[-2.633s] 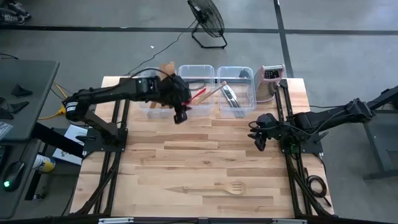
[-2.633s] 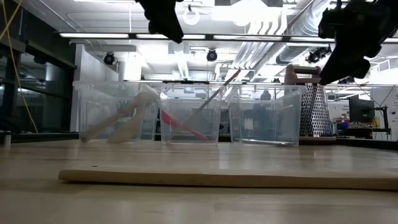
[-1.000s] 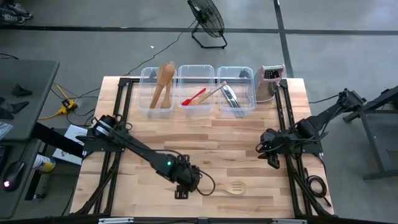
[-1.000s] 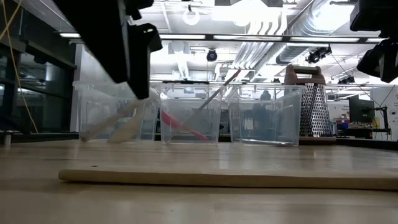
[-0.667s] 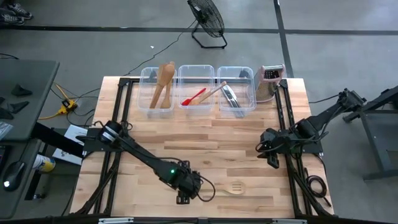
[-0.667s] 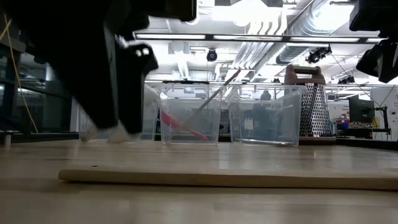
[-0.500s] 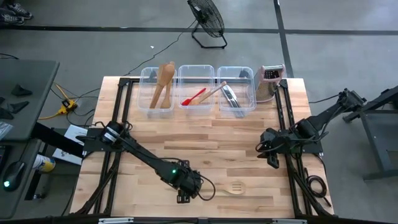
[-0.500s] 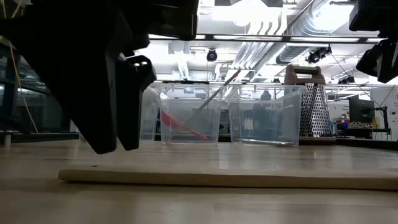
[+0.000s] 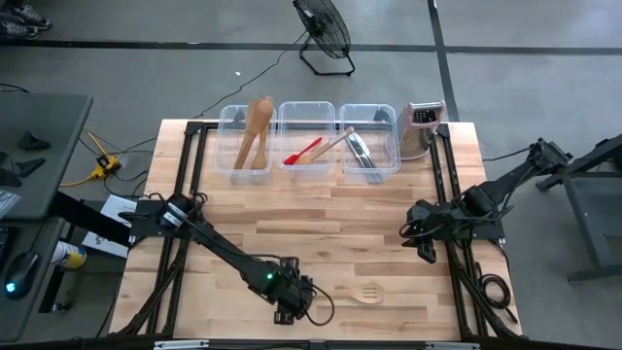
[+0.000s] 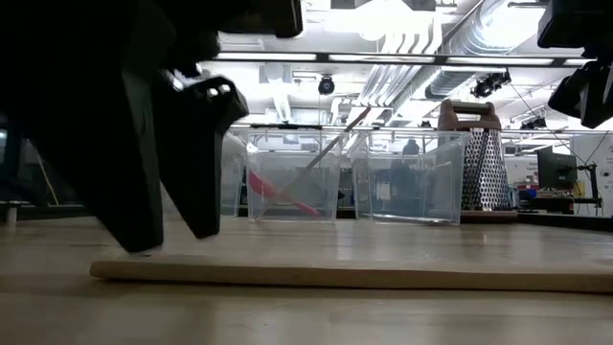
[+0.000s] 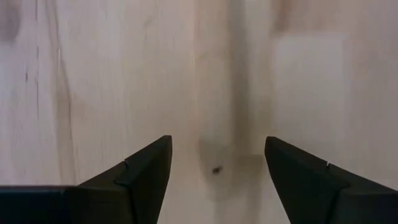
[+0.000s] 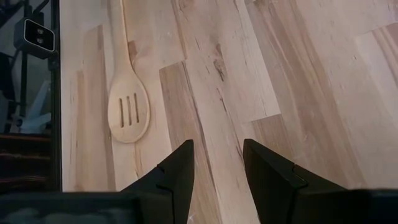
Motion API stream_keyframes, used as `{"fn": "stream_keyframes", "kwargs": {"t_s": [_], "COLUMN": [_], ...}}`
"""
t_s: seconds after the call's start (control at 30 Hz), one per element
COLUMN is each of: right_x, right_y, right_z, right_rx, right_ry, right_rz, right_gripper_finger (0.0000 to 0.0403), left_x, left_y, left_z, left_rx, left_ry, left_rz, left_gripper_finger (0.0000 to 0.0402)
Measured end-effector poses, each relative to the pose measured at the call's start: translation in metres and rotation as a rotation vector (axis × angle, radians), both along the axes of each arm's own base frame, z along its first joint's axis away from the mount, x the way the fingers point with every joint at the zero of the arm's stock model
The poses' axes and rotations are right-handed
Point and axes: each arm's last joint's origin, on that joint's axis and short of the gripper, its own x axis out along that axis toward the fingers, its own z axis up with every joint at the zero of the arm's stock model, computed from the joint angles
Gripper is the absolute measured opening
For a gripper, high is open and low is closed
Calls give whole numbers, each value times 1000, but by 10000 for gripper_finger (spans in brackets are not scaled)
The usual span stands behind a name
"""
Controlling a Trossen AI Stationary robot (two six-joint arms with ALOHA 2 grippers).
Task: Pick & Place Kitchen Items
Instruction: Put the slotted serving spoon into the left transparent bin
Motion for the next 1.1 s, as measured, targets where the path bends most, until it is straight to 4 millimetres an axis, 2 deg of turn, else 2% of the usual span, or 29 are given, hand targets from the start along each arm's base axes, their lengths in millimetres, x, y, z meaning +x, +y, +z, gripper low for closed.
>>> {"fn": "stream_keyframes", "kwargs": {"t_s": [0.23,0.53,0.87,1.1], "right_x": [0,0,0,0], "right_y": [0,0,0,0], "right_z": [0,0,0,0], "right_rx": [0,3,8,14], "right_ry": [0,0,2,5], "right_rz": [0,-3,-9,-13], "right_gripper_finger": [130,130,130,130], "left_x": [-1,1,1,1], "left_y": [2,-2,-2,-3], "left_z": [-9,-19,-21,-21], "left_rx": [43,0,-35,-43], "left_ry": [36,73,100,104], "left_rz": [-15,-39,-49,-54], "left_gripper_finger": [253,246,153,115]}}
